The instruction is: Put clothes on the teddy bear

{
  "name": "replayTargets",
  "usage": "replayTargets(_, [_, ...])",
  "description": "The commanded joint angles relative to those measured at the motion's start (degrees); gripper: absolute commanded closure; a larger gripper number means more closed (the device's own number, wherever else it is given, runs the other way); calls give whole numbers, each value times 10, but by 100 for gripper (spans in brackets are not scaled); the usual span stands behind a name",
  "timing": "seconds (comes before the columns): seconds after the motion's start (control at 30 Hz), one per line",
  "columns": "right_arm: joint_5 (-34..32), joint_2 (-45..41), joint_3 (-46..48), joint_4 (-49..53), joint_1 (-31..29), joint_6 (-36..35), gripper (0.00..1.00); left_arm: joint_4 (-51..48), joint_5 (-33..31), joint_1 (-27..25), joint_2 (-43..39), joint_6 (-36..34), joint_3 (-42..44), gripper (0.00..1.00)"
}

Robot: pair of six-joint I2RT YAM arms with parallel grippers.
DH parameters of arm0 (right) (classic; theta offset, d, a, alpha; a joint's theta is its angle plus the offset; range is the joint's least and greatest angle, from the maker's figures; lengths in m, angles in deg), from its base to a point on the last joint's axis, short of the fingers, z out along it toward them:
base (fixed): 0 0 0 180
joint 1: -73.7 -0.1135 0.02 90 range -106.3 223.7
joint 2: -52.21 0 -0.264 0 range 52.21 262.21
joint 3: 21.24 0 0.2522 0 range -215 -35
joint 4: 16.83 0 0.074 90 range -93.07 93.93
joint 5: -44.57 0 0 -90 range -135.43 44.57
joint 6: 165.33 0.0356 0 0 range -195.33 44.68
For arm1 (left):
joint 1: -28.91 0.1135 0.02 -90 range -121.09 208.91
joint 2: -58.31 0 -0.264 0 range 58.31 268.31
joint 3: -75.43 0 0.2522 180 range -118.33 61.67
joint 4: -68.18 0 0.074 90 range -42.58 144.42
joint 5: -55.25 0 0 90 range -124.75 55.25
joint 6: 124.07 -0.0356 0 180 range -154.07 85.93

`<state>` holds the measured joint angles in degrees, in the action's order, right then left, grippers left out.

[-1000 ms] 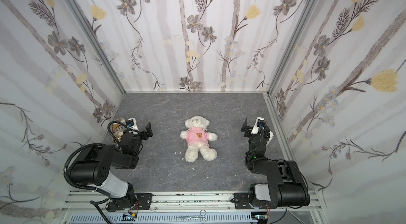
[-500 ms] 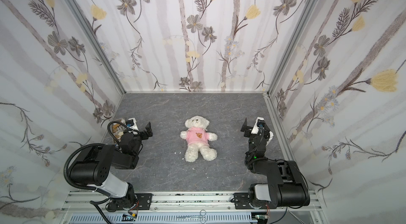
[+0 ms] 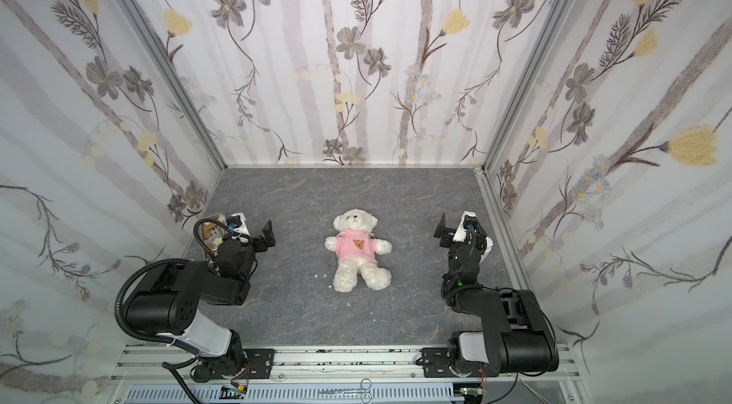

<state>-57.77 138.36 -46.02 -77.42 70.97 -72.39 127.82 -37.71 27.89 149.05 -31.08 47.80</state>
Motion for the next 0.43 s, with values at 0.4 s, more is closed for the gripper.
replayTargets(0.4, [3,2,-4,-8,0,-2,0,24,1,0,1,1,-2,0])
